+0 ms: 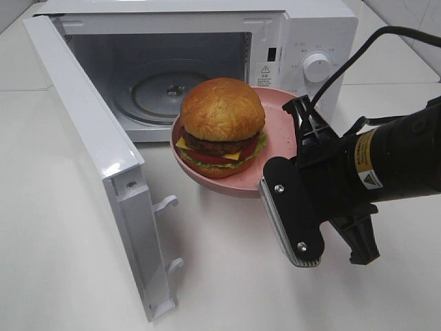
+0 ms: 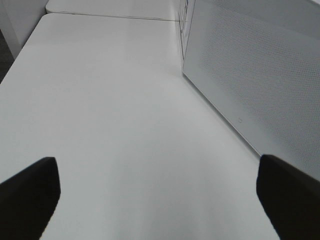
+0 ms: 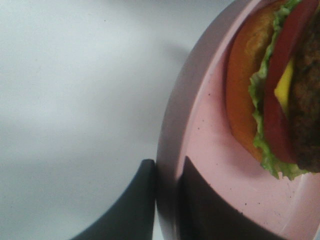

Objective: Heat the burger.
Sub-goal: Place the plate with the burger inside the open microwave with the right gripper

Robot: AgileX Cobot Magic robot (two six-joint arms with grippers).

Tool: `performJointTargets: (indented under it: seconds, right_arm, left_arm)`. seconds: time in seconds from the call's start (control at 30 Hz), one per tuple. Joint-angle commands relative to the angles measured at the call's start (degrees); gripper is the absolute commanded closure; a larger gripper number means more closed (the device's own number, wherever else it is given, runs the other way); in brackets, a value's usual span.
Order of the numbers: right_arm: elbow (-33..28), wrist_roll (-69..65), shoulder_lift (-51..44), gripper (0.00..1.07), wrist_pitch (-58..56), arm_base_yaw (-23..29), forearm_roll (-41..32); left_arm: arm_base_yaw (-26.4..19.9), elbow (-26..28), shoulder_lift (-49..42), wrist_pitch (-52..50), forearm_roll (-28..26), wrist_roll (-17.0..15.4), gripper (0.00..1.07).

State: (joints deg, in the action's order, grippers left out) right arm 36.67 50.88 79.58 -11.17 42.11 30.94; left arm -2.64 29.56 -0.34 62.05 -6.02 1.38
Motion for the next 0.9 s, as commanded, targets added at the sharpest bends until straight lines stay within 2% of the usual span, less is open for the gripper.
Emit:
performJointTargets:
  seconds: [0.03,0.1,0.3,0.37,0.5,0.63,0.73,0.8,0.9]
  right_arm:
    - [0.46,5.56,-0.69,1.03,4.18,-1.43,-3.95]
    - [0.46,11.92,-0.69,1.03,4.30,-2.52,-8.94]
    - [0.46,20.28,-0.69,1.03,4.35,-3.04,-16.44]
    - [0.46,26.01,-0.69,1.03,4.35,-3.04,-21.60]
    - [0.46,31.00,-0.69,1.03,5.33,-3.04,-24.75]
    - [0.46,31.00,-0.69,1.03,6.76,-3.04,-24.69]
    - [0.52,31.68,-0.69,1.03,7.33,-3.04,-27.39]
    - [0.52,40.05,-0.52,1.04,7.33,-5.21,-36.84]
    - [0.52,42.28,-0.52,1.04,7.33,-5.73,-38.04]
  left_arm:
    - [-0.17,-0.11,-0.57,-0.92,-0.06,0.00,0.07]
    - [-0.17,-0.11,-0.57,-0.92,-0.06,0.00,0.07]
    - [-0.17,-0.11,-0.57,-0.92,-0.06,0.00,0.07]
    - [-0.17,-0.11,-0.57,-0.92,-0.06,0.00,0.07]
    - [-0.17,-0.11,-0.57,-0.92,-0.06,0.00,0.07]
    - [-0.17,-0.11,-0.57,-0.92,-0.06,0.00,0.07]
    - [-0.17,-0.11,-0.57,-0.92,-0.06,0.00,0.07]
    - [-0.17,-0.11,-0.57,-0.92,-0.06,0.00,0.07]
    - [-0.17,-0.11,-0.57,-0.92,-0.06,0.00,0.07]
